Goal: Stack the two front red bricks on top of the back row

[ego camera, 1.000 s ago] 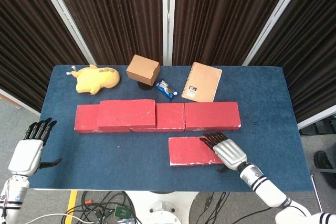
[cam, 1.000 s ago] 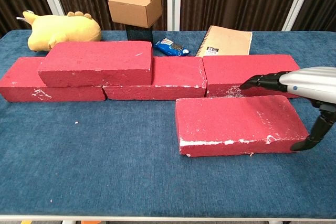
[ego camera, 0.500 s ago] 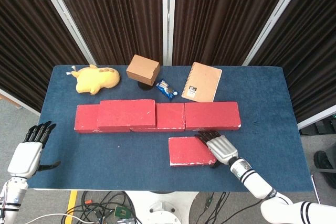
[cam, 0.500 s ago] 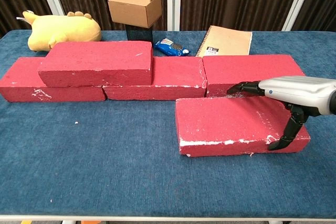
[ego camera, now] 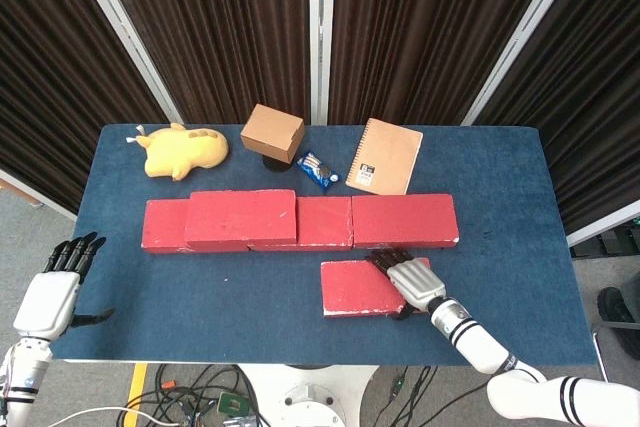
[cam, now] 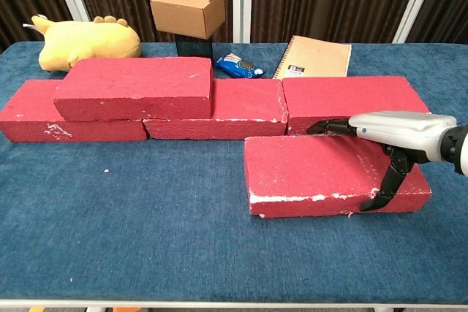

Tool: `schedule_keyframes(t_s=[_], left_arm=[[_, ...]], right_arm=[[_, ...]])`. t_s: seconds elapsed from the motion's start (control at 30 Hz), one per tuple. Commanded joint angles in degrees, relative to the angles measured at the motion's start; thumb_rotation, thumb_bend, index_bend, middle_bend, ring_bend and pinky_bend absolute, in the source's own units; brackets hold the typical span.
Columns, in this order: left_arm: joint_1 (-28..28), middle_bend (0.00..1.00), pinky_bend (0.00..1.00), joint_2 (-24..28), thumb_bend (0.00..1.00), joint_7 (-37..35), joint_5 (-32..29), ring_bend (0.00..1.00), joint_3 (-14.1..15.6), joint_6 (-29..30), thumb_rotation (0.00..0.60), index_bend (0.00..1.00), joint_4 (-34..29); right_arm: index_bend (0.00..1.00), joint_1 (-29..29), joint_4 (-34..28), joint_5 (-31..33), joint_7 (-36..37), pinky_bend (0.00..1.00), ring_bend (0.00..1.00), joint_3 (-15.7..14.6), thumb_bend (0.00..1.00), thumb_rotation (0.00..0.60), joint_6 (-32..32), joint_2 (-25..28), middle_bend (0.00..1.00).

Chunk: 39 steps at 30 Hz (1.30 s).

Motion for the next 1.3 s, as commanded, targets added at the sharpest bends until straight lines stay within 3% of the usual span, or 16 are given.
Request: schedule_keyframes(t_s=[0.03, 0.17, 0.53, 0.83, 1.03, 1.3], left_arm=[[0.05, 0.0, 0.0, -0.02, 0.0, -0.03, -0.09, 0.0, -0.12, -0.44, 0.6, 0.0, 0.1], [0.15, 0.0, 0.0, -0.09, 0.0, -0.07, -0.37, 0.0, -0.41, -0.96, 0.6, 0.0, 0.26], [0.6, 0.0, 0.0, -0.22, 0.0, -0.26, -0.21, 0.0, -0.9, -1.55, 0.6, 0.0, 0.49], [0.94, 0.0, 0.0, 0.11, 0.0, -0.49, 0.36, 0.0, -1.1, -1.64, 0.6, 0.0, 0.05], [0.99, 0.0, 0.0, 0.61, 0.0, -0.75, 0.83, 0.0, -1.35, -1.64, 0.6, 0.0, -0.43], [1.29, 0.0, 0.0, 1.42, 0.0, -1.88, 0.63, 0.0, -1.59, -1.84, 0.6, 0.0, -0.57]], right_arm=[[0.0, -0.11, 0.25, -0.64, 1.73, 0.0, 0.04, -0.11, 0.0, 0.6, 0.3, -0.19, 0.15], [0.0, 0.15, 0.72, -1.05, 3.3, 0.0, 0.11, -0.26, 0.0, 0.6, -0.08, -0.01, 0.22], [0.0, 0.24, 0.59, -2.3, 4.71, 0.0, 0.15, -0.95, 0.0, 0.6, 1.2, 0.05, 0.25], [0.0, -1.03, -3.48, -6.85, 9.43, 0.0, 0.16, -0.78, 0.03, 0.6, 4.22, 4.47, 0.29], [0.0, -0.68, -5.84, -8.88, 10.21, 0.0, 0.16, 1.26, 0.04, 0.6, 6.61, 8.93, 0.27], [0.0, 3.22, -5.48, -4.18, 6.93, 0.0, 0.16, 5.98, 0.04, 0.6, 5.28, 11.47, 0.27]])
